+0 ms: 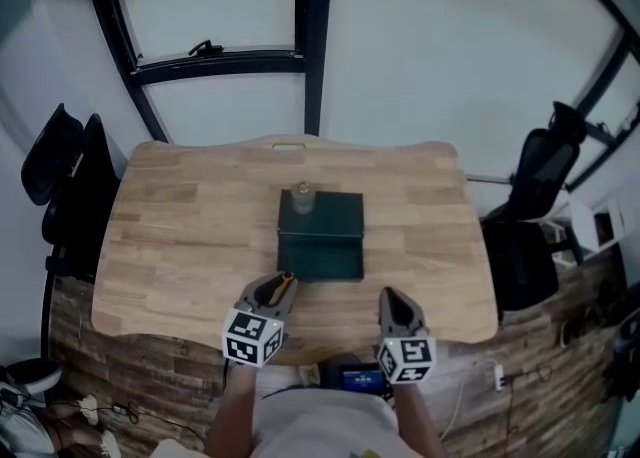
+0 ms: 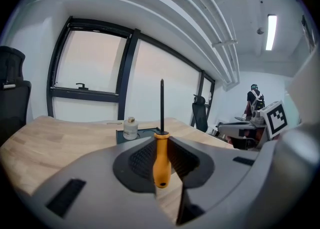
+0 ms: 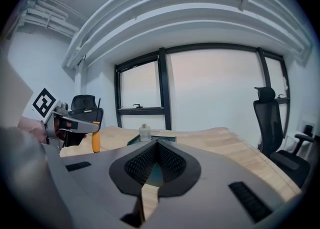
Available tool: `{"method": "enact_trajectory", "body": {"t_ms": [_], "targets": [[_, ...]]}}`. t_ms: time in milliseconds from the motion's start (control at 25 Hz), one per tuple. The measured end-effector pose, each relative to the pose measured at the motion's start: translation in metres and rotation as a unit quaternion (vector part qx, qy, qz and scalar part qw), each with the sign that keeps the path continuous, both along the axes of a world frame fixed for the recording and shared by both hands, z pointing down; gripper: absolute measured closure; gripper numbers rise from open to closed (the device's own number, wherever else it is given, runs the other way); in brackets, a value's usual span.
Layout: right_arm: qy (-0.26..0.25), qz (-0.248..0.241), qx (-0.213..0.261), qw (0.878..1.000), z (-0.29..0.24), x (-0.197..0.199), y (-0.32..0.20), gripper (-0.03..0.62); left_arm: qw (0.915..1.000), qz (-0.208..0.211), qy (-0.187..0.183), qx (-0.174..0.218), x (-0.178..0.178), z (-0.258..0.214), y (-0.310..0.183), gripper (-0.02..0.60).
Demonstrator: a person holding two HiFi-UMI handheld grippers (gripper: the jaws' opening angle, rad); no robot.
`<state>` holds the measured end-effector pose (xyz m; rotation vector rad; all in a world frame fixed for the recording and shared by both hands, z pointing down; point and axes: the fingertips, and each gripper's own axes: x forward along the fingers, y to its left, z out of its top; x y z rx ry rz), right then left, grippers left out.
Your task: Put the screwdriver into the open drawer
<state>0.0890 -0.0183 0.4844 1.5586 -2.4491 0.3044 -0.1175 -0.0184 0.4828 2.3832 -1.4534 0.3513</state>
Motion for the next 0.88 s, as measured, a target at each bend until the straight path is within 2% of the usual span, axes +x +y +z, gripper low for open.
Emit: {"method": "enact_trajectory", "body": {"t_ms": [520,880], "targets": [[-0.003,-0.009,-0.001,1.000,0.005,-0.016,-0.033,0.595,0.9999,0.011,-0.008,-0.001,0.000,0.004,-0.042,0.509],[-0.005,-0.015,-0.014,1.000,0.018,-0.021,-0.052,0.595,0.9996,0.012,-0.015,-0.023,-0.004,0.022,-0.060,0.509]]}}
